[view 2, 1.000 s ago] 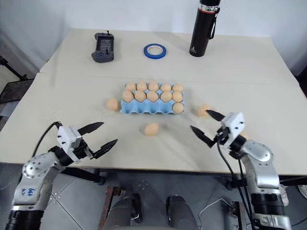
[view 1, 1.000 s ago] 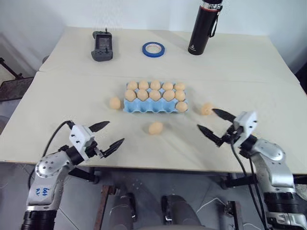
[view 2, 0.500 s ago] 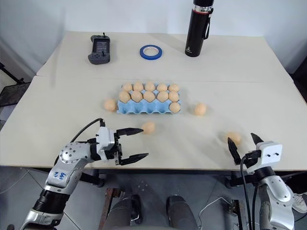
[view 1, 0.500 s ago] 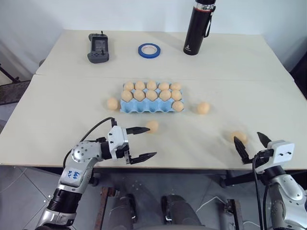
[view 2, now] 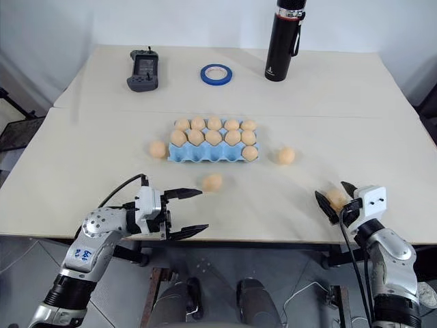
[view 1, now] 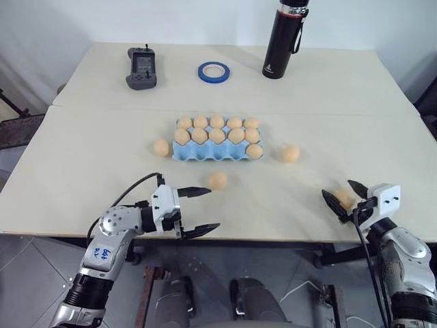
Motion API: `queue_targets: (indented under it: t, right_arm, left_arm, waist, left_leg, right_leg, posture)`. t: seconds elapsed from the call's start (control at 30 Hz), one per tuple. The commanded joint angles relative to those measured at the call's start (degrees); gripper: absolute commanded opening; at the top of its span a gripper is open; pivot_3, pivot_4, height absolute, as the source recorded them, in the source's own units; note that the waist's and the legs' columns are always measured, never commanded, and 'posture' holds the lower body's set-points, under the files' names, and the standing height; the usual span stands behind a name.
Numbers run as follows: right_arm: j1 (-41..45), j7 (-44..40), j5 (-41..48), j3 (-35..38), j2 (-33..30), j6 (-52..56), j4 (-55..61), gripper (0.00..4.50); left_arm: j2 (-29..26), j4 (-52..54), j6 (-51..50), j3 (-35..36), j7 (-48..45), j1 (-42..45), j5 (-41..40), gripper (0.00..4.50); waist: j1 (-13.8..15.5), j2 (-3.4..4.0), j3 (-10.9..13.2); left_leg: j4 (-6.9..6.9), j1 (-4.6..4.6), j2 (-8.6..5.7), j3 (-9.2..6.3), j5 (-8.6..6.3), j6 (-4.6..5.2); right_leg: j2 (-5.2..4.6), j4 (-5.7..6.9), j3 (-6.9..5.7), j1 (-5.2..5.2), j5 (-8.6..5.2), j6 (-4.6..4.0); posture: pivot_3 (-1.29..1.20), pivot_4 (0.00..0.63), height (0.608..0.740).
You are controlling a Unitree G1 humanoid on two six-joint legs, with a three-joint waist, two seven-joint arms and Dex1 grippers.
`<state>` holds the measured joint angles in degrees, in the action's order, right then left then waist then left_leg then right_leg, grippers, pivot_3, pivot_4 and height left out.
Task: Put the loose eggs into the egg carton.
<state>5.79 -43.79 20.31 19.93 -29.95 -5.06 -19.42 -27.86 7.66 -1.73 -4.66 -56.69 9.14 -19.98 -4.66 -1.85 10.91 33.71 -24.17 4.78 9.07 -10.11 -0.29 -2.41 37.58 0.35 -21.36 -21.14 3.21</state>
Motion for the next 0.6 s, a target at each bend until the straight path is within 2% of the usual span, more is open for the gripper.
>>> queue_targets:
  t: [0.03,0.1,0.17,0.33,0.43,0.6]
  right_arm:
    - [1.2,-2.5,0.3,0.0,-1.3,-1.9,-2.5,2.83]
    - [2.2,-3.9,0.7,-0.2,-1.0,-3.1,-3.5,2.19]
    - [3.2,-5.2,0.9,-1.2,-0.5,-3.4,-2.8,2.0]
    - [6.9,-6.3,3.2,-6.8,2.5,0.9,8.2,1.99]
    - [11.8,-5.8,2.5,-13.8,6.1,5.3,14.7,1.99]
    - [23.6,-0.1,-4.1,-21.9,13.6,6.9,10.4,1.99]
  left_arm:
    - [-0.8,2.9,1.0,1.8,1.3,-0.9,-0.1,4.5]
    - [-1.2,3.2,1.0,3.0,2.2,-1.6,-0.1,4.5]
    - [-1.4,3.5,0.8,4.4,3.1,-2.3,-0.5,4.5]
    - [-2.1,3.0,0.4,9.5,5.9,-5.1,-1.7,4.5]
    - [-2.4,1.9,0.6,12.7,7.7,-6.6,-1.8,4.5]
    - [-2.2,2.2,0.5,14.2,9.5,-7.4,-1.4,4.5]
  waist:
    - [0.0,0.0,0.0]
    - [0.0,0.0,0.0]
    - [-0.1,0.0,0.0]
    - [-0.6,0.03,0.0]
    - [-0.6,0.04,0.0]
    - [-0.3,0.03,0.0]
  left_leg:
    - [0.02,0.0,0.0,0.0,0.0,0.0]
    - [0.07,0.01,0.0,-0.01,0.0,0.01]
    - [0.12,0.01,0.0,-0.03,0.0,0.02]
    - [0.11,0.01,0.04,-0.01,0.0,0.01]
    - [0.11,0.01,0.05,-0.06,0.02,-0.02]
    - [0.06,-0.03,0.03,-0.06,0.03,-0.06]
  right_leg:
    - [0.0,0.0,0.0,0.02,0.0,0.0]
    - [0.0,0.0,-0.01,0.04,0.01,0.02]
    - [0.0,0.01,-0.01,0.06,0.02,0.04]
    - [0.01,0.14,0.03,-0.02,0.03,0.04]
    - [0.04,0.24,0.02,-0.09,0.02,0.02]
    - [-0.03,0.24,-0.02,-0.14,0.01,-0.02]
  posture:
    - [0.0,0.15,0.74]
    - [0.0,0.15,0.74]
    - [0.0,0.15,0.74]
    - [0.0,0.15,0.74]
    - [0.0,0.15,0.74]
    - [0.0,0.15,0.74]
